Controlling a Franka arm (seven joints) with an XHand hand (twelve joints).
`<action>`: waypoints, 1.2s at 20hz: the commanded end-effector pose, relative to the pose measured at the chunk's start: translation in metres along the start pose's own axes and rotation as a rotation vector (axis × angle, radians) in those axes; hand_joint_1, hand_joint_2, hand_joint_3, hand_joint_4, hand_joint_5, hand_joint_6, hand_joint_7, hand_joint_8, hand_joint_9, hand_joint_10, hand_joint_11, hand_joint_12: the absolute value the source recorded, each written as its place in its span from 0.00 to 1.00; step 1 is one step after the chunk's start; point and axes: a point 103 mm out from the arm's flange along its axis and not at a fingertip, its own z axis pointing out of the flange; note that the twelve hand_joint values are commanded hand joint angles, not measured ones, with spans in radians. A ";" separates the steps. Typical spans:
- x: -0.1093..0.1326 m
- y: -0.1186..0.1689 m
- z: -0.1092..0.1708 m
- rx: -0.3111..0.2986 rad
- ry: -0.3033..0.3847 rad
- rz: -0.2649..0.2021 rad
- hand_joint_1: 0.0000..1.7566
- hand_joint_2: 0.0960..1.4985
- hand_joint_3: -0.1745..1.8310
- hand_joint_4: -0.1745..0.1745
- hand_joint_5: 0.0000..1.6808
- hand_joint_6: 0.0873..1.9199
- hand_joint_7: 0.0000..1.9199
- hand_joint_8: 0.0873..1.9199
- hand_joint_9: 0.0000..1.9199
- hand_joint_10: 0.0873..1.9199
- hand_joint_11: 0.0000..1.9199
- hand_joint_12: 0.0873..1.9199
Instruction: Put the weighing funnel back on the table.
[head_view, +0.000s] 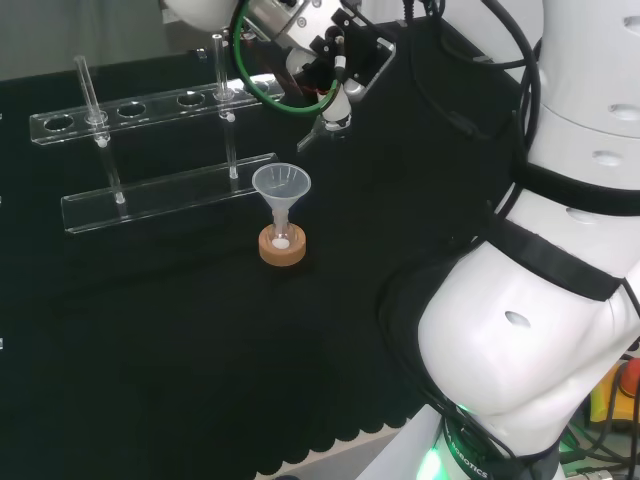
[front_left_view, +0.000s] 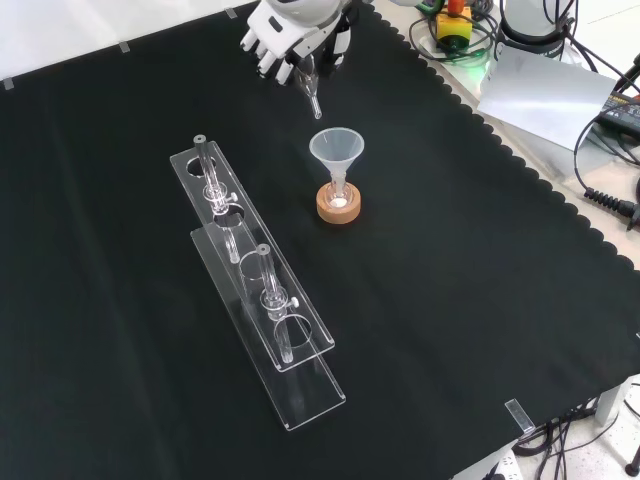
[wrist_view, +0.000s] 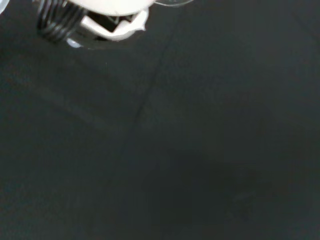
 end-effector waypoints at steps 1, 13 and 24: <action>-0.005 0.002 0.008 -0.024 0.041 -0.001 0.61 0.44 0.44 1.00 0.66 0.49 0.30 0.31 0.42 0.23 0.23 0.66; -0.020 0.017 0.028 -0.079 0.178 -0.019 0.61 0.44 0.44 1.00 0.66 0.48 0.30 0.31 0.42 0.23 0.23 0.66; -0.037 0.041 0.056 -0.098 0.333 -0.023 0.61 0.44 0.44 1.00 0.66 0.48 0.31 0.31 0.42 0.23 0.23 0.66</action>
